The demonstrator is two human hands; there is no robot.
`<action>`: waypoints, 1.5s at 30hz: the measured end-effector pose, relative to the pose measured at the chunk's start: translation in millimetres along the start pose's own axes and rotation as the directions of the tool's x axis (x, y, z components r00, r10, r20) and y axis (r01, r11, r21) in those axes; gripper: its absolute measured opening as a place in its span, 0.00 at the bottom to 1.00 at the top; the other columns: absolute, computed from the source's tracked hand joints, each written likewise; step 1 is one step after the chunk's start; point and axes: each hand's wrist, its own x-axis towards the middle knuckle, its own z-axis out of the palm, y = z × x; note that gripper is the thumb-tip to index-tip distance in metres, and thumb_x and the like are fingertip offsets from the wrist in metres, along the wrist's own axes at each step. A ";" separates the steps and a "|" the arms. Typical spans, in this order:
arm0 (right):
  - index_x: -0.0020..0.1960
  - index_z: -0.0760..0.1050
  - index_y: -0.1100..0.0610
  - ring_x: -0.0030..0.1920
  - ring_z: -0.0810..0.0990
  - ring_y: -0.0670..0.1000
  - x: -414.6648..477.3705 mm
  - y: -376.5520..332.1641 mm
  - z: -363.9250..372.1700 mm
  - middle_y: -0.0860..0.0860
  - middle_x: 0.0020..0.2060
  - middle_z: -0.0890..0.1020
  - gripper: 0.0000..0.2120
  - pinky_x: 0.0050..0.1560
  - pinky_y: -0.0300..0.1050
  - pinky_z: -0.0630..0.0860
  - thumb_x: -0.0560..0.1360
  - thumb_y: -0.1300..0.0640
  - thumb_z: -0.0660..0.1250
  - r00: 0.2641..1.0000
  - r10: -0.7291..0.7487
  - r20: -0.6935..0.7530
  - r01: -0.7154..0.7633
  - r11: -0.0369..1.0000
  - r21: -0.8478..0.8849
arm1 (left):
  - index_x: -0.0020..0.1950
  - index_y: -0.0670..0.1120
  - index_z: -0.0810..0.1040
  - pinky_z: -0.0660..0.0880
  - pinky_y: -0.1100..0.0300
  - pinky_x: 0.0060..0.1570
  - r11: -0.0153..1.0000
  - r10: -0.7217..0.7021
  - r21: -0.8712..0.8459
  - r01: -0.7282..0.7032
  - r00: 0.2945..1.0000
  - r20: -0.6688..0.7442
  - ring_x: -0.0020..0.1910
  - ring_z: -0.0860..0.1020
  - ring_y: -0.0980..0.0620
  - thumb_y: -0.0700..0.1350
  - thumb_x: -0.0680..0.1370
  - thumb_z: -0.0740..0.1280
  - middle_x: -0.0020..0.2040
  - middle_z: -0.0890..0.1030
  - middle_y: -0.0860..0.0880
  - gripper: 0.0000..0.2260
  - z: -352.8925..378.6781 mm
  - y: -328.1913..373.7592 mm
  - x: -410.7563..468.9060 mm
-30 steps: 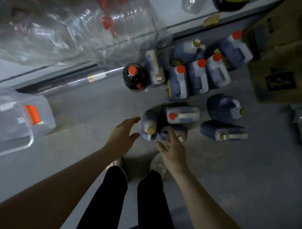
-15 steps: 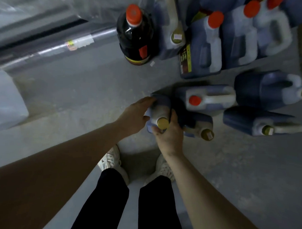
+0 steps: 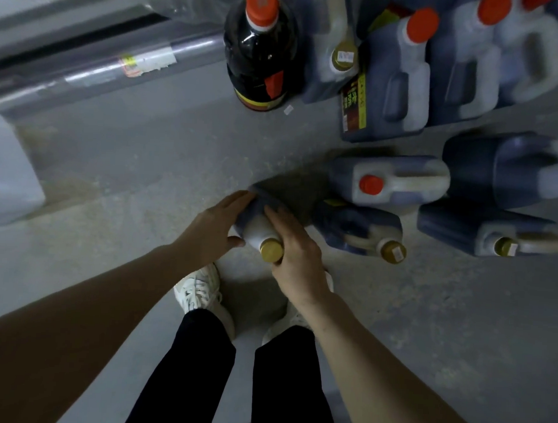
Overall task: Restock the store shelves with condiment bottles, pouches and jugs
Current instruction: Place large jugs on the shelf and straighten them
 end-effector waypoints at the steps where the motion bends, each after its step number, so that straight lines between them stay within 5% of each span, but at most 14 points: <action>1: 0.76 0.67 0.57 0.77 0.66 0.57 -1.2 3.2 1.5 0.56 0.75 0.69 0.32 0.74 0.54 0.67 0.74 0.66 0.72 1.000 -0.021 0.016 0.021 1.000 0.009 | 0.80 0.49 0.56 0.68 0.51 0.67 1.000 0.002 0.014 -0.002 1.000 0.007 0.71 0.70 0.43 0.42 0.73 0.76 0.79 0.61 0.48 0.41 1.5 -3.0 -2.6; 3: 0.76 0.67 0.58 0.76 0.66 0.56 -4.2 13.2 5.3 0.56 0.75 0.70 0.35 0.75 0.52 0.67 0.72 0.69 0.72 1.000 -0.019 0.005 0.019 0.999 0.047 | 0.80 0.49 0.55 0.69 0.51 0.67 1.000 0.017 0.022 -0.017 1.000 -0.005 0.71 0.70 0.42 0.43 0.73 0.76 0.80 0.59 0.48 0.42 4.2 -5.9 -3.8; 6: 0.77 0.63 0.57 0.73 0.69 0.53 -10.7 32.1 10.9 0.55 0.72 0.72 0.41 0.71 0.37 0.63 0.69 0.67 0.76 0.987 0.155 -0.051 -0.148 0.981 0.129 | 0.80 0.49 0.55 0.69 0.50 0.68 0.996 0.068 0.057 -0.066 0.997 -0.023 0.71 0.70 0.41 0.43 0.73 0.76 0.80 0.58 0.49 0.42 7.2 -7.7 3.2; 8: 0.78 0.61 0.59 0.73 0.69 0.53 -11.7 43.6 16.3 0.55 0.73 0.71 0.44 0.71 0.38 0.64 0.68 0.64 0.79 0.972 0.231 -0.041 -0.220 0.959 0.181 | 0.80 0.47 0.56 0.68 0.49 0.69 0.990 0.113 0.082 -0.111 0.993 -0.024 0.72 0.70 0.41 0.43 0.72 0.77 0.79 0.60 0.47 0.43 7.5 -9.4 11.0; 12: 0.76 0.64 0.62 0.70 0.73 0.57 -0.3 61.3 33.8 0.57 0.70 0.74 0.46 0.68 0.44 0.70 0.64 0.63 0.82 0.972 0.210 -0.108 -0.185 0.962 0.203 | 0.76 0.43 0.65 0.69 0.46 0.68 0.982 0.182 0.054 -0.181 0.983 -0.025 0.70 0.71 0.41 0.46 0.69 0.80 0.74 0.70 0.43 0.39 6.9 -23.0 26.1; 19: 0.68 0.73 0.60 0.60 0.79 0.53 11.3 77.0 42.2 0.55 0.58 0.82 0.39 0.55 0.27 0.70 0.60 0.61 0.84 0.974 0.121 -0.193 -0.082 0.977 0.196 | 0.74 0.46 0.67 0.67 0.54 0.64 0.981 0.191 0.027 -0.190 0.982 -0.013 0.66 0.74 0.45 0.51 0.65 0.82 0.68 0.75 0.47 0.42 7.3 -38.7 35.6; 24: 0.71 0.70 0.59 0.66 0.76 0.52 26.0 82.7 31.5 0.54 0.65 0.79 0.43 0.65 0.33 0.70 0.60 0.61 0.84 0.977 0.165 -0.137 -0.125 0.957 0.260 | 0.74 0.47 0.67 0.66 0.60 0.64 0.981 0.187 -0.064 -0.185 0.982 0.016 0.67 0.73 0.50 0.51 0.64 0.83 0.69 0.75 0.48 0.43 -7.9 -36.3 51.7; 28: 0.72 0.67 0.63 0.70 0.74 0.55 45.1 82.6 27.2 0.57 0.67 0.77 0.43 0.72 0.58 0.69 0.62 0.65 0.83 0.973 0.190 -0.128 -0.123 0.905 0.408 | 0.74 0.50 0.66 0.68 0.57 0.67 0.980 0.166 -0.123 -0.158 0.985 0.052 0.67 0.73 0.52 0.53 0.62 0.83 0.69 0.75 0.52 0.45 -27.4 -35.5 69.9; 31: 0.73 0.67 0.63 0.71 0.73 0.52 53.0 82.5 25.5 0.56 0.68 0.77 0.42 0.73 0.56 0.69 0.64 0.63 0.83 0.974 0.178 -0.140 -0.103 0.898 0.427 | 0.75 0.51 0.65 0.70 0.61 0.65 0.969 0.084 -0.240 -0.056 0.990 0.109 0.66 0.73 0.56 0.56 0.61 0.83 0.69 0.74 0.53 0.47 -31.8 -37.0 73.4; 34: 0.72 0.69 0.61 0.70 0.75 0.52 64.1 79.8 21.8 0.55 0.67 0.78 0.39 0.73 0.57 0.69 0.66 0.64 0.82 0.977 0.178 -0.116 -0.091 0.847 0.524 | 0.74 0.48 0.66 0.74 0.71 0.57 0.883 0.010 -0.467 0.040 0.994 0.105 0.61 0.75 0.65 0.40 0.68 0.80 0.68 0.74 0.54 0.39 -30.0 -40.9 76.1; 36: 0.69 0.71 0.58 0.68 0.78 0.54 78.0 75.2 20.0 0.56 0.64 0.80 0.34 0.71 0.61 0.72 0.66 0.63 0.80 0.978 0.195 -0.070 -0.110 0.774 0.623 | 0.73 0.47 0.67 0.77 0.67 0.56 0.804 -0.056 -0.584 0.107 0.993 0.104 0.60 0.76 0.63 0.36 0.70 0.77 0.66 0.76 0.53 0.35 -29.0 -44.8 78.1; 39: 0.67 0.75 0.55 0.61 0.82 0.52 97.6 70.4 20.3 0.52 0.59 0.84 0.29 0.66 0.59 0.77 0.68 0.57 0.80 0.972 0.225 0.069 -0.215 0.736 0.642 | 0.72 0.47 0.68 0.78 0.65 0.49 0.692 -0.180 -0.688 0.219 0.975 0.129 0.56 0.79 0.58 0.43 0.71 0.75 0.61 0.78 0.53 0.31 -22.0 -51.8 71.2; 43: 0.63 0.75 0.44 0.53 0.84 0.45 101.8 64.3 38.1 0.42 0.52 0.86 0.21 0.51 0.47 0.82 0.73 0.53 0.77 0.946 0.213 0.246 -0.322 0.723 0.611 | 0.70 0.43 0.71 0.77 0.49 0.59 0.563 -0.332 -0.760 0.325 0.931 0.152 0.58 0.80 0.45 0.51 0.69 0.73 0.61 0.80 0.43 0.31 0.3 -68.6 46.6; 45: 0.58 0.74 0.39 0.51 0.85 0.44 92.9 56.0 50.3 0.40 0.49 0.86 0.17 0.46 0.43 0.80 0.73 0.51 0.76 0.934 0.217 0.284 -0.352 0.694 0.628 | 0.67 0.44 0.73 0.79 0.53 0.52 0.487 -0.375 -0.801 0.350 0.911 0.170 0.53 0.82 0.47 0.57 0.66 0.71 0.58 0.82 0.43 0.33 9.8 -72.1 30.4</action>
